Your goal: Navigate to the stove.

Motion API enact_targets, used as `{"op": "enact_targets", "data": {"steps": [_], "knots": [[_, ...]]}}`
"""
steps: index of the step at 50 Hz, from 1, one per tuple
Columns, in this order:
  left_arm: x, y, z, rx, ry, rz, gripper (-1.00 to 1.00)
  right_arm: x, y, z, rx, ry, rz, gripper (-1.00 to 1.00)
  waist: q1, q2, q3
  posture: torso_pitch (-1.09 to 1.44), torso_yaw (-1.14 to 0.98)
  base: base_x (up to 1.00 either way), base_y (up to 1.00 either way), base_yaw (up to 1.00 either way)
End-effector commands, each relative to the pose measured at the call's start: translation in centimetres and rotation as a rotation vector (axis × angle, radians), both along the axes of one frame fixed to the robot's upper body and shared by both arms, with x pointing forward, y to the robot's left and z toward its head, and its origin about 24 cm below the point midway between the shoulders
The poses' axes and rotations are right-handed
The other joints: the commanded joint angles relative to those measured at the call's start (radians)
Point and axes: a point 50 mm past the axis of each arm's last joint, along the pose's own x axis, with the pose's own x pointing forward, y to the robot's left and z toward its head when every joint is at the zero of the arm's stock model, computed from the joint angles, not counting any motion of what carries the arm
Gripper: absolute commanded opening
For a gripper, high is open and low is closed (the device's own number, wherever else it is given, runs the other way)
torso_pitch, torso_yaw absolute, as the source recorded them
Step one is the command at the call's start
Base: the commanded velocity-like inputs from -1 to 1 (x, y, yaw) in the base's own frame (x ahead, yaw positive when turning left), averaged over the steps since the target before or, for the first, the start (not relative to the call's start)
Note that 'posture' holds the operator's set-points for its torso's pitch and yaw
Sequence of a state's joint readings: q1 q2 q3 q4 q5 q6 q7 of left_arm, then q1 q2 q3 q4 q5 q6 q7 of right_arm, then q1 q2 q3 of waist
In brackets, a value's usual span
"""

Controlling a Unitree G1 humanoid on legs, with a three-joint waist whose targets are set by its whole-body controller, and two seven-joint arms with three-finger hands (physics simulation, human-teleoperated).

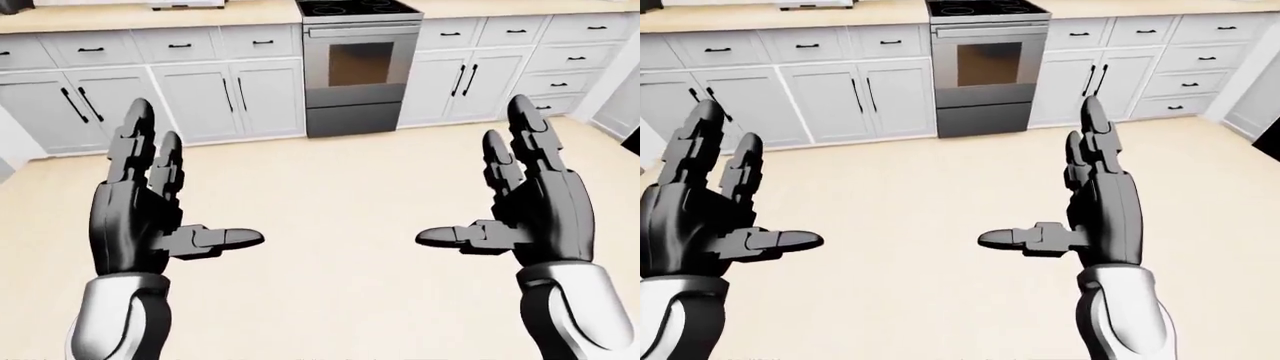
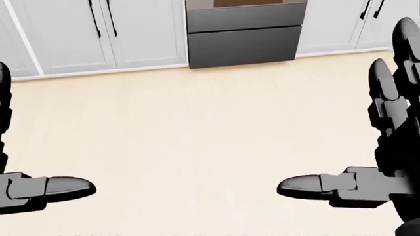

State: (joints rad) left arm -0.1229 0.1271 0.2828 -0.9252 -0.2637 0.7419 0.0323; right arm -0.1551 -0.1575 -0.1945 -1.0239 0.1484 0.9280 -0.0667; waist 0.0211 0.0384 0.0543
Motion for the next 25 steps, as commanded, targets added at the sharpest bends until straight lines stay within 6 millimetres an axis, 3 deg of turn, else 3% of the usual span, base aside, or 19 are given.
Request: {"op": "enact_targets", "data": {"steps": [1,2,3,4,6,8,11,12,13,14,15,16,19,25], "knots": [[-0.34,-0.05,0.86,0.014,-0.057,0.002,1.00,-0.36,0.15,0.90,-0.010,-0.065,0.007,1.00,0.002,0.010,-0.013,0.00,0.00,0.00,-0.55,0.00],[-0.38,-0.07,0.91,0.013,-0.057,0.002,1.00,-0.35,0.11,0.91,-0.008,-0.064,0.006,1.00,0.004,0.039,-0.027,0.00,0.00,0.00,-0.55,0.00],[-0.42,-0.08,0.93,0.014,-0.056,0.001,1.00,-0.35,0.11,0.91,-0.009,-0.064,0.006,1.00,0.017,0.007,-0.019,0.00,0.00,0.00,-0.54,0.00],[-0.43,-0.10,0.93,0.015,-0.056,0.002,1.00,-0.34,0.13,0.92,-0.009,-0.064,0.006,1.00,0.007,0.021,-0.024,0.00,0.00,0.00,-0.55,0.00],[-0.44,-0.12,0.89,0.015,-0.056,0.001,1.00,-0.34,0.15,0.90,-0.010,-0.063,0.007,1.00,0.006,0.026,-0.041,0.00,0.00,0.00,-0.54,0.00],[-0.46,-0.09,0.87,0.014,-0.056,0.002,1.00,-0.37,0.13,0.86,-0.009,-0.063,0.006,1.00,0.006,0.015,-0.044,0.00,0.00,0.00,-0.55,0.00],[-0.50,-0.09,0.87,0.015,-0.057,0.003,1.00,-0.36,0.04,0.93,-0.009,-0.065,0.004,1.00,0.011,-0.028,-0.026,0.00,0.00,0.00,-0.55,0.00],[-0.49,-0.06,0.86,0.014,-0.056,0.003,1.00,-0.37,0.01,0.95,-0.009,-0.066,0.004,1.00,0.010,-0.054,-0.031,0.00,0.00,0.00,-0.55,0.00],[-0.48,-0.05,0.86,0.015,-0.056,0.003,1.00,-0.38,0.06,0.90,-0.009,-0.065,0.004,1.00,0.006,-0.106,-0.047,0.00,0.00,0.00,-0.55,0.00],[-0.48,-0.03,0.88,0.014,-0.056,0.003,1.00,-0.39,0.13,0.84,-0.010,-0.063,0.004,1.00,0.008,-0.122,-0.059,0.00,0.00,0.00,-0.54,0.00],[-0.46,-0.02,0.87,0.015,-0.056,0.003,1.00,-0.36,0.14,0.85,-0.010,-0.062,0.005,1.00,-0.005,-0.097,-0.032,0.00,0.00,0.00,-0.54,0.00],[-0.46,0.00,0.88,0.014,-0.056,0.003,1.00,-0.36,0.13,0.87,-0.009,-0.063,0.005,1.00,-0.001,-0.095,-0.027,0.00,0.00,0.00,-0.55,0.00],[-0.35,0.08,0.84,0.013,-0.056,0.005,1.00,-0.34,0.15,0.91,-0.009,-0.064,0.004,1.00,-0.003,-0.059,-0.025,0.00,0.00,0.00,-0.54,0.00],[-0.29,0.02,0.72,0.013,-0.055,0.006,1.00,-0.39,0.17,0.76,-0.011,-0.063,0.007,1.00,0.003,-0.011,-0.011,0.00,0.00,0.00,-0.55,0.00]]}}
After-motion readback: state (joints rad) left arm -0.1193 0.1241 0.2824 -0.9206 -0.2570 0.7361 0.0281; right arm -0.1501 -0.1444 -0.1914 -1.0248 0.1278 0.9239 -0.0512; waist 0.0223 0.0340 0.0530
